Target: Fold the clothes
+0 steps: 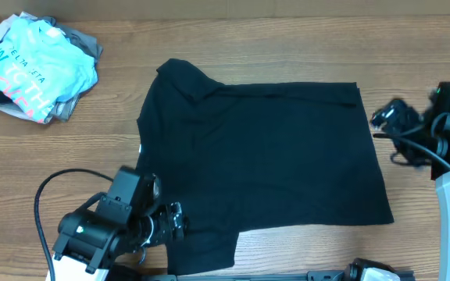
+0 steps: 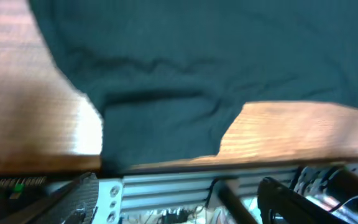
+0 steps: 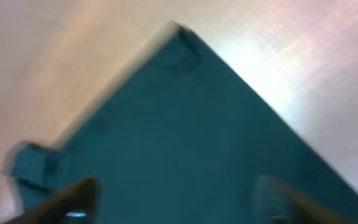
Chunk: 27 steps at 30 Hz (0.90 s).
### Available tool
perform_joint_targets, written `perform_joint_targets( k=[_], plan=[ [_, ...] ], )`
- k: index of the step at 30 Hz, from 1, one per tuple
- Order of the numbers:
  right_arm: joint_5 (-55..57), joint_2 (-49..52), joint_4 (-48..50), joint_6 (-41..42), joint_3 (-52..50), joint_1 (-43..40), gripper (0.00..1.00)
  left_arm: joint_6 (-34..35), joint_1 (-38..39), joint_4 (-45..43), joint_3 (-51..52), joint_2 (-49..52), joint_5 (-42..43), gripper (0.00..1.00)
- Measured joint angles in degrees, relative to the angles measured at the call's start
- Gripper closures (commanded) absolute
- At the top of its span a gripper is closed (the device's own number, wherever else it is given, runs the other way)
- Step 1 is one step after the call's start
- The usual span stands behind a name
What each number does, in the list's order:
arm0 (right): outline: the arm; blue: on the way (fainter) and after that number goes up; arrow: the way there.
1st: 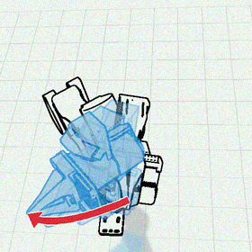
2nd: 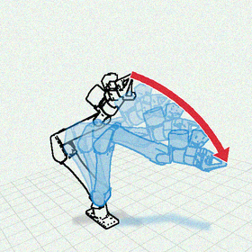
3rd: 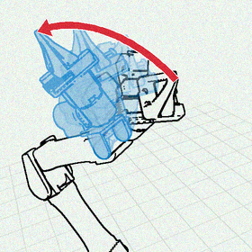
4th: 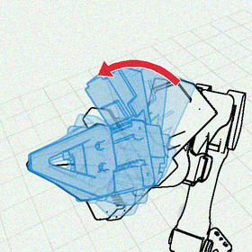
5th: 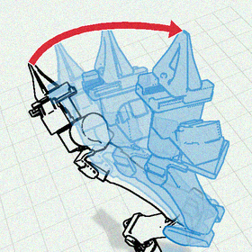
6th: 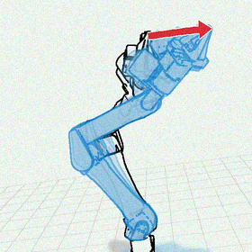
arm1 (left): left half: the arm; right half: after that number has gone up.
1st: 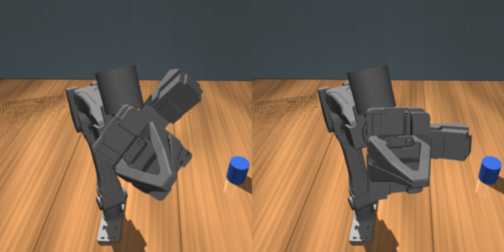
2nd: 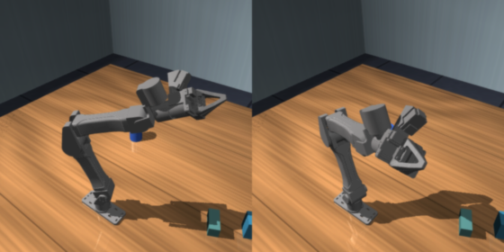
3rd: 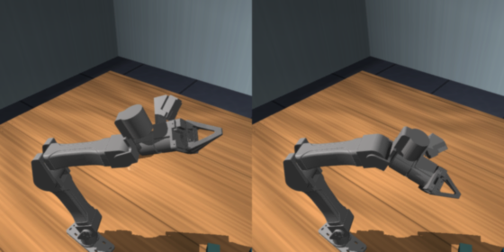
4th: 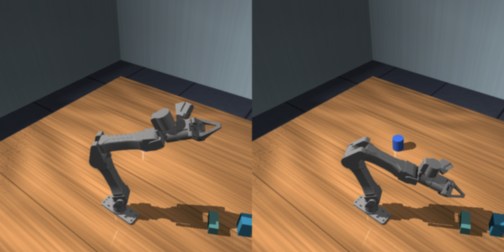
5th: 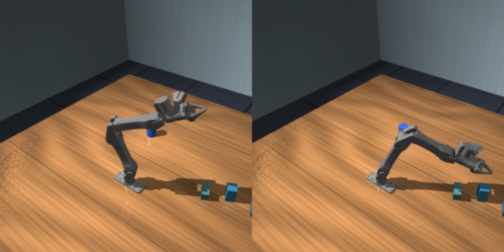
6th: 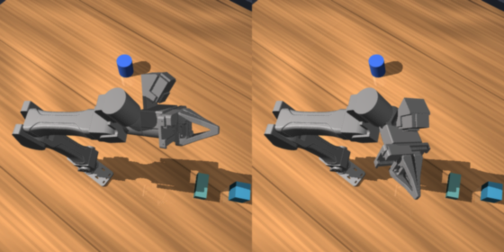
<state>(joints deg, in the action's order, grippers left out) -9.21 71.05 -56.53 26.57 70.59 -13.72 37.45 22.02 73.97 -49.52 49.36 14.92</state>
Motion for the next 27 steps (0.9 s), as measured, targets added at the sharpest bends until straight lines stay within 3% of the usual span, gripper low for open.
perform_joint_targets(
  k=[6, 17, 27],
  plan=[
    [-6.4, 7.6, 12.0, -2.5, 0.1, 0.0, 0.11, 0.0, 0.0, -3.6, 0.0, 4.1, -0.2, 0.01],
    [-15.9, 36.8, 23.5, -0.4, 5.6, 0.0, 0.12, 0.0, 0.0, -4.2, 0.0, 14.0, -1.5, 0.0],
    [-11.4, 41.3, 28.4, -0.9, 14.2, 0.1, 0.14, 0.0, 0.0, -5.4, 0.0, 19.5, -1.7, 0.0]
  ],
)
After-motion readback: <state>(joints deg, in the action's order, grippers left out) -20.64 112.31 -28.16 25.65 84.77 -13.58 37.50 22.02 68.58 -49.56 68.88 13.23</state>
